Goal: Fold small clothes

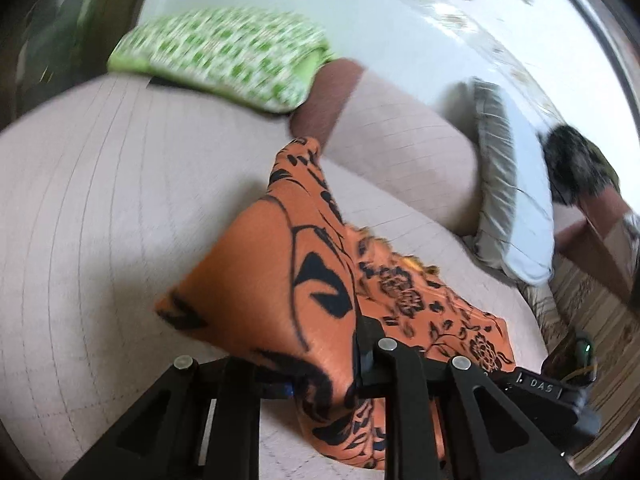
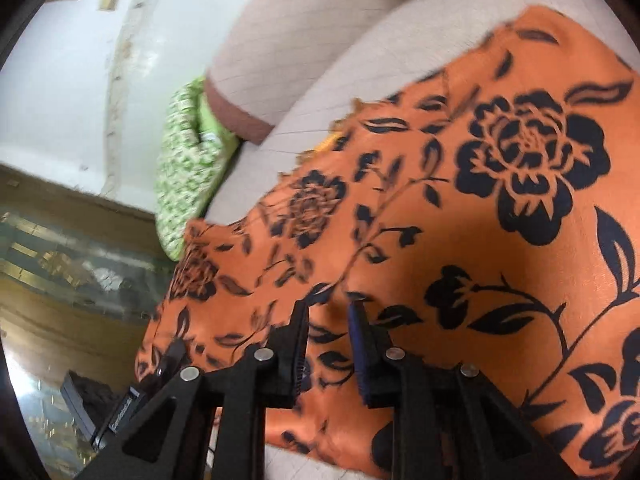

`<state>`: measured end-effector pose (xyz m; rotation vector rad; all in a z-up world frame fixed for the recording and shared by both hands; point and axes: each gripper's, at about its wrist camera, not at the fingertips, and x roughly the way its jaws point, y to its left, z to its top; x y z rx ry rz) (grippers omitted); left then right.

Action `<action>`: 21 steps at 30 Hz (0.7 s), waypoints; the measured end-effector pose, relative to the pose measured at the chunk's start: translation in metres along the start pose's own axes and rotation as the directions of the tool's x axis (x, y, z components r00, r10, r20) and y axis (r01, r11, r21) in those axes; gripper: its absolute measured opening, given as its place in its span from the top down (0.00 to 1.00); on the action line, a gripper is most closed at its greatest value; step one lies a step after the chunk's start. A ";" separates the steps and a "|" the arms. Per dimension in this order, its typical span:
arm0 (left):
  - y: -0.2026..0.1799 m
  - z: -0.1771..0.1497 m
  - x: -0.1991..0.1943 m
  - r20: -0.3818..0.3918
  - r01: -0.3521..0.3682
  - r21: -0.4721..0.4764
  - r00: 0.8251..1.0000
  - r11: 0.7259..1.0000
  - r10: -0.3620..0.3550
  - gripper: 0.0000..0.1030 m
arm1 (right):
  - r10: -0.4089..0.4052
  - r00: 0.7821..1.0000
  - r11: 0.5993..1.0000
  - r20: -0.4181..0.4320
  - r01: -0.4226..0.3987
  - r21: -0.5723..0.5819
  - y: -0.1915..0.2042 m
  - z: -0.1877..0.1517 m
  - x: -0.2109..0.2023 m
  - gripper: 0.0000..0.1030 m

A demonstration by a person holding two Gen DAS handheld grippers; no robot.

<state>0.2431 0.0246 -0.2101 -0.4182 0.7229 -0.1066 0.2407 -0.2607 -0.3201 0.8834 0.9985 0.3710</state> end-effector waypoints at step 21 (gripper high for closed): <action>-0.188 -0.082 0.047 -0.197 0.239 0.414 0.965 0.878 -0.170 0.69 | 0.217 0.960 0.932 0.176 -0.258 0.256 -0.119 0.064 -0.135 0.25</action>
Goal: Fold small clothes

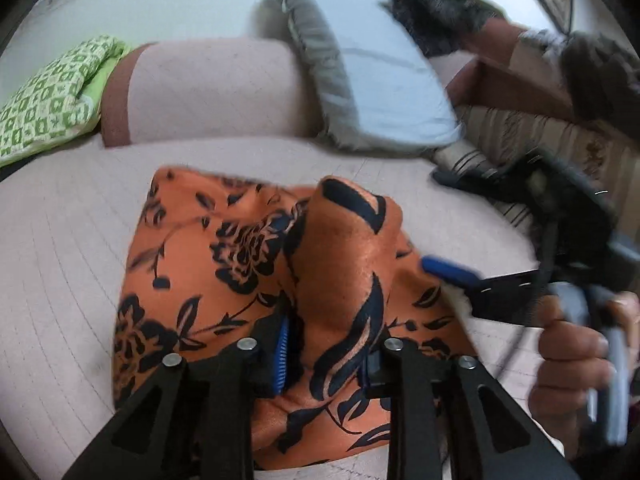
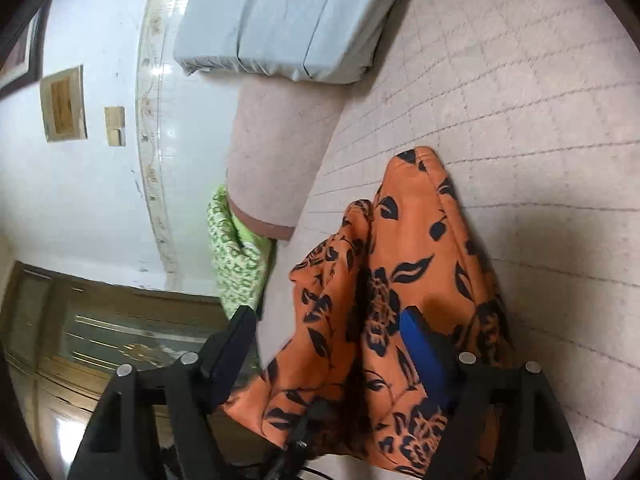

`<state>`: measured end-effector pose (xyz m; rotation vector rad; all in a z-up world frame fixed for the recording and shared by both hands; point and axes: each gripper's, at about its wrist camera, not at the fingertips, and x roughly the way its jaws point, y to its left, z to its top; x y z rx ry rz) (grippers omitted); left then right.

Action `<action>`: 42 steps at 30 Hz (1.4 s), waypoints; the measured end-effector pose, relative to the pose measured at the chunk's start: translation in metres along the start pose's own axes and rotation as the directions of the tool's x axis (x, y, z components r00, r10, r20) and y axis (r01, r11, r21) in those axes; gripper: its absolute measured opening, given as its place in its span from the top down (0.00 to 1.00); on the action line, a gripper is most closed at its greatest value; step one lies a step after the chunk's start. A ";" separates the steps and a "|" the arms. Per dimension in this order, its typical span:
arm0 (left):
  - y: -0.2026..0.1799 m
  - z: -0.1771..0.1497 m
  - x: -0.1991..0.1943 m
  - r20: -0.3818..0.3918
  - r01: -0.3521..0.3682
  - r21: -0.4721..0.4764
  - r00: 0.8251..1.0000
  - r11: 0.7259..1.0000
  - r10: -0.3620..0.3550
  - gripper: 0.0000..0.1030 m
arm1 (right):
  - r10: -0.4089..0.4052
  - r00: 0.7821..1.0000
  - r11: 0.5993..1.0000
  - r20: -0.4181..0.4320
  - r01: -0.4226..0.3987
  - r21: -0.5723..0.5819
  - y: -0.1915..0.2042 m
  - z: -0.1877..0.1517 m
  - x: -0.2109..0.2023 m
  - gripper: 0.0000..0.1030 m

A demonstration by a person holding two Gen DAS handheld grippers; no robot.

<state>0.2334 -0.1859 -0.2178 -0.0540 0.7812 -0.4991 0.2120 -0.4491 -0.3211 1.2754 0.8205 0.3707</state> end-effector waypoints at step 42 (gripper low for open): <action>0.120 0.004 -0.011 -0.101 0.038 -0.175 0.993 0.984 -0.056 0.34 | -0.318 0.947 0.863 -0.044 0.270 -0.427 0.081 -0.054 0.090 0.77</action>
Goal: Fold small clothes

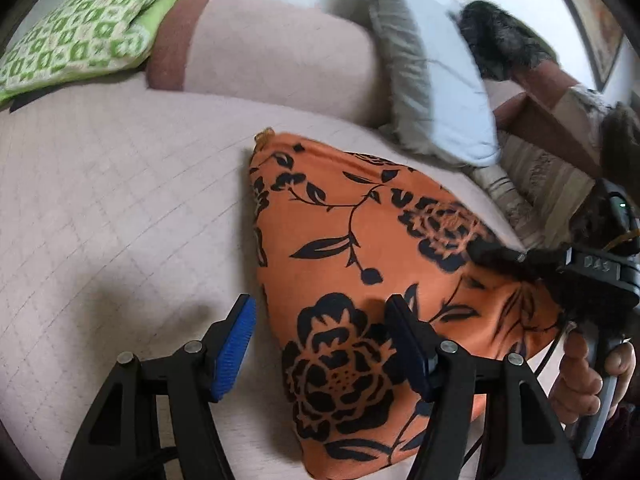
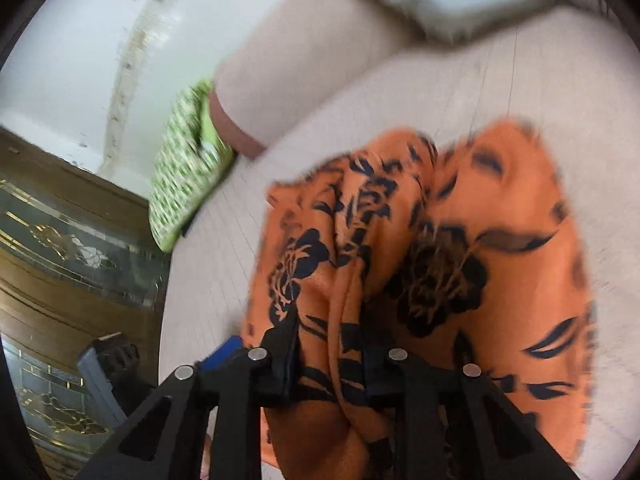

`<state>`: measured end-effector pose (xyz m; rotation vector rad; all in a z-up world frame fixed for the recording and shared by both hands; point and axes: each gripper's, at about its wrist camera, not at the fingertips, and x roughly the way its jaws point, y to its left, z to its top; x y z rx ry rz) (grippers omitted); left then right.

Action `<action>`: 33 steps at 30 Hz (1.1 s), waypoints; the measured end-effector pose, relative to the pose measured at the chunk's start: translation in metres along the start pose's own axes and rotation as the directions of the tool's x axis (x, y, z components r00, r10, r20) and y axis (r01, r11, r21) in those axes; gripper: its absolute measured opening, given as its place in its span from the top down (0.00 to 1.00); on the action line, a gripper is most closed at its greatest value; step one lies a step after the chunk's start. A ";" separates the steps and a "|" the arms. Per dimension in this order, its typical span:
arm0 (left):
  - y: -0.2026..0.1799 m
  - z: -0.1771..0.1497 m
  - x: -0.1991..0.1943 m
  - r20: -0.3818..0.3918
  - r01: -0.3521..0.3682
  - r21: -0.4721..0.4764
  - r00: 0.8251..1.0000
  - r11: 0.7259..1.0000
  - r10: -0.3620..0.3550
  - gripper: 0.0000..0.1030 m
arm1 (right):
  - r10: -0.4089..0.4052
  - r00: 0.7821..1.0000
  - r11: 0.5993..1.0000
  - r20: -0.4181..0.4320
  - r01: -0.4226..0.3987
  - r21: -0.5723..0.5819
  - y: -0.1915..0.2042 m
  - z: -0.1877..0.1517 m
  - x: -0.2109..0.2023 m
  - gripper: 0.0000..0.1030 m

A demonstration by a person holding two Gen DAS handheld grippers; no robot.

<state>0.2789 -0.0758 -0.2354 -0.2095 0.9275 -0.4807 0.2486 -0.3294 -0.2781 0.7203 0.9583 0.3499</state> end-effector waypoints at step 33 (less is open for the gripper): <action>-0.028 -0.025 0.045 -0.117 -0.119 0.189 0.983 0.975 0.142 0.14 | -0.110 0.994 0.972 -0.021 0.112 0.208 -0.071 0.044 0.057 0.52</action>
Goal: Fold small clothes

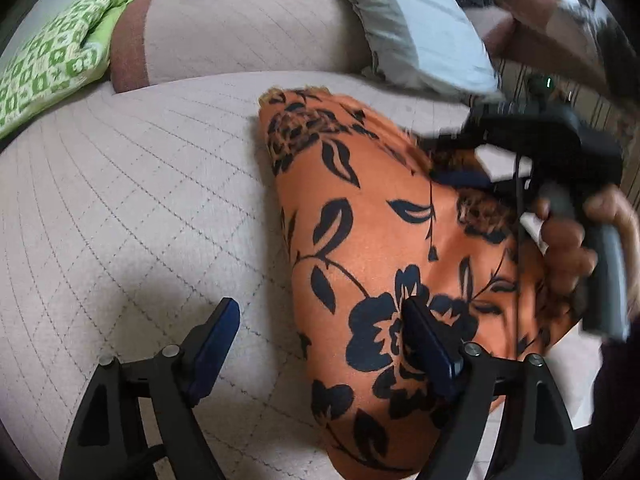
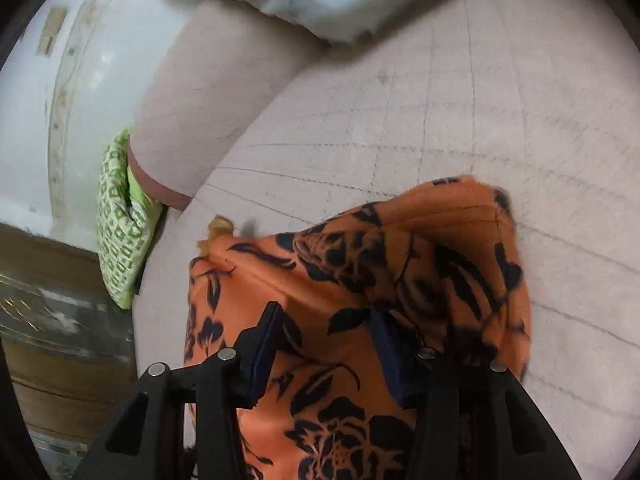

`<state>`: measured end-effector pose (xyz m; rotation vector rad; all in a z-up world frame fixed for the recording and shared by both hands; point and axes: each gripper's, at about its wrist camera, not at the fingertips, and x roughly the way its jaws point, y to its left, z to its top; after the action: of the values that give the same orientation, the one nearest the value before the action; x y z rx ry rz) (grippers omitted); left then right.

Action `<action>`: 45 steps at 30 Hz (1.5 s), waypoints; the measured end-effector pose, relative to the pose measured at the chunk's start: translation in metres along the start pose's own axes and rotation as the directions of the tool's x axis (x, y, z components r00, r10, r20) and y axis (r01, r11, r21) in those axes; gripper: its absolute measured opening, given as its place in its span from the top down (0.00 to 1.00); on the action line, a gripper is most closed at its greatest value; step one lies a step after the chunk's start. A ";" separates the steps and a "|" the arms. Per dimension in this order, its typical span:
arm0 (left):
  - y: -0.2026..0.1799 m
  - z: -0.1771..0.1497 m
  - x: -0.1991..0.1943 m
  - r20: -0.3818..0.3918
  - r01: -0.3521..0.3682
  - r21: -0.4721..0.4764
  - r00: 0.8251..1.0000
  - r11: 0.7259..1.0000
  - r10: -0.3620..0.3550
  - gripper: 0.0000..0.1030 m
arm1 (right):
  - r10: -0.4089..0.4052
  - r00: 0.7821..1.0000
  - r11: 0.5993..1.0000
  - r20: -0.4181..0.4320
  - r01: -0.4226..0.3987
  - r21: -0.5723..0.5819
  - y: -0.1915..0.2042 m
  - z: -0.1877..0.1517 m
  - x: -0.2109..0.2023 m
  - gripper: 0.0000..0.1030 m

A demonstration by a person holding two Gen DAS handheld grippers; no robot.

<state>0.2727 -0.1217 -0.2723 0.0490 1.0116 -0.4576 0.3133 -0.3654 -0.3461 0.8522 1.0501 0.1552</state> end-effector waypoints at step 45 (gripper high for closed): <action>0.015 -0.024 -0.018 -0.011 -0.070 -0.028 0.998 0.997 0.070 0.08 | 0.138 0.979 0.984 -0.148 -0.153 -0.091 0.102 -0.005 0.010 0.61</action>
<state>0.2513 -0.0961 -0.2725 0.0615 1.0230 -0.3799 0.3423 -0.2888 -0.2841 0.8348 1.1020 0.3948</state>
